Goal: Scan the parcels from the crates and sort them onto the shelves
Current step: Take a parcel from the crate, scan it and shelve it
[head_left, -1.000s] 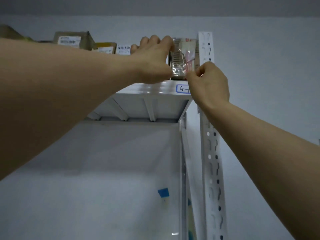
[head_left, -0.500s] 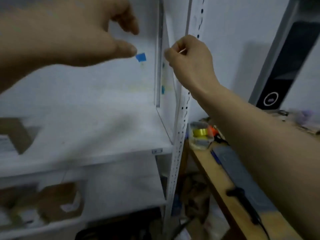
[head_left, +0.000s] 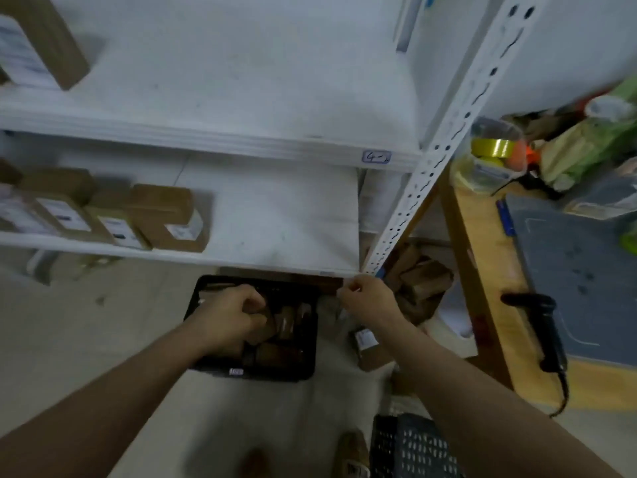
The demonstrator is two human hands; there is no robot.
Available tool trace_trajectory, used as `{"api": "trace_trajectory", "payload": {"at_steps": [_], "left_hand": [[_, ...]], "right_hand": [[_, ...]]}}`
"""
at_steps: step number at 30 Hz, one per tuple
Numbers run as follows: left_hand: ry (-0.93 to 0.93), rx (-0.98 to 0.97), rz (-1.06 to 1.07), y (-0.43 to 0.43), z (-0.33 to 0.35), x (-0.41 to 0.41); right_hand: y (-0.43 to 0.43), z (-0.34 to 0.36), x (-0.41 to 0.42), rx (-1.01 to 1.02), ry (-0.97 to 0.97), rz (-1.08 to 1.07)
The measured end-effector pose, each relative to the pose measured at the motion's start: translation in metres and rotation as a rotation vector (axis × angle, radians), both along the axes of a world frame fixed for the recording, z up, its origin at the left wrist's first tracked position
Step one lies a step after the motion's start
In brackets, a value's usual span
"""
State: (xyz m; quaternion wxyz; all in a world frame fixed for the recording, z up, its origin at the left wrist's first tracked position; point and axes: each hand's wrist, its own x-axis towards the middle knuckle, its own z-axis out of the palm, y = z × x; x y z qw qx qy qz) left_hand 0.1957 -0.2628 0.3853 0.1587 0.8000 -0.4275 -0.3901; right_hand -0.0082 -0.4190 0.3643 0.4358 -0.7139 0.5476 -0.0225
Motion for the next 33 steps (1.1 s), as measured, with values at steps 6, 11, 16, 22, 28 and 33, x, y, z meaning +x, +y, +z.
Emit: {"api": "trace_trajectory", "payload": {"at_steps": [6, 11, 16, 22, 28, 33], "left_hand": [[0.183, 0.220, 0.329, 0.025, -0.124, 0.001], [0.288, 0.264, 0.496, 0.040, -0.221, 0.003], [0.305, 0.281, 0.586, 0.042, -0.295, 0.014], [0.412, 0.265, 0.708, 0.026, -0.389, 0.041], [0.468, 0.195, 0.810, -0.023, -0.495, 0.070], [0.286, 0.241, 0.839, -0.078, -0.584, 0.091]], "right_hand": [[0.011, -0.129, 0.014, 0.294, 0.142, 0.101], [0.012, -0.225, 0.037, 0.395, 0.218, 0.105], [0.010, -0.317, 0.063, 0.492, 0.232, 0.078], [0.010, -0.426, 0.119, 0.576, 0.206, 0.017], [-0.006, -0.520, 0.175, 0.431, 0.107, 0.172], [-0.027, -0.584, 0.186, 0.487, 0.067, 0.148]]}}
